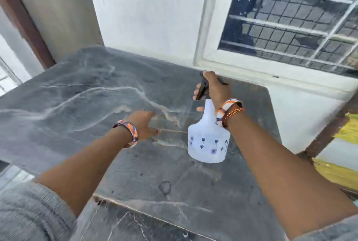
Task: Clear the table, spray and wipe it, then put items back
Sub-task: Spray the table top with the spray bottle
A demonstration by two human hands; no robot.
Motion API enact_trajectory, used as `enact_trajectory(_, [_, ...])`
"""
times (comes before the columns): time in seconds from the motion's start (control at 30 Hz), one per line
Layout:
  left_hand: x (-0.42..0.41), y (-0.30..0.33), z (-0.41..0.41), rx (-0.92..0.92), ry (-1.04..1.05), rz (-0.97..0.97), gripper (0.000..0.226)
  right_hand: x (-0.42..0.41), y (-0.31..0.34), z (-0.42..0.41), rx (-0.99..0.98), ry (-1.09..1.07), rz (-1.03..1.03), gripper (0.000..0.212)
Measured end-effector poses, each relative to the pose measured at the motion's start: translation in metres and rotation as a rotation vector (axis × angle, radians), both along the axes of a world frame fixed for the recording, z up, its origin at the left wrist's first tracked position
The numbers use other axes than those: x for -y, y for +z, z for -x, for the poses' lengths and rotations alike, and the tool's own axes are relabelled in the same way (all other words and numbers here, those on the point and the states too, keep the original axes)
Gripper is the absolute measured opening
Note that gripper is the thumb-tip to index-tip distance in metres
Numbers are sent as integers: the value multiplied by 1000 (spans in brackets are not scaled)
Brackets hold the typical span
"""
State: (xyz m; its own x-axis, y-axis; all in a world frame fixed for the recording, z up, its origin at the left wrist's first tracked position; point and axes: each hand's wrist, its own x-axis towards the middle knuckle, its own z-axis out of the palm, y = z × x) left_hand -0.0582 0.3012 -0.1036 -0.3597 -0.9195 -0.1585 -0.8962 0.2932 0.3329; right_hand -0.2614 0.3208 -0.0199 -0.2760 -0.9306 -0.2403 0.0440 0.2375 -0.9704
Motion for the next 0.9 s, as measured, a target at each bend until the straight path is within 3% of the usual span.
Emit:
enact_trajectory(0.2, [68, -13, -87, 176, 70, -16, 56, 61, -13, -66, -119, 167, -109, 47])
enact_trajectory(0.6, [145, -19, -119, 184, -102, 32, 43, 191, -8, -151, -205, 318, -158, 50])
enact_trajectory(0.9, [169, -23, -113, 326, -221, 134, 35, 254, -12, -198, -269, 167, -51, 42])
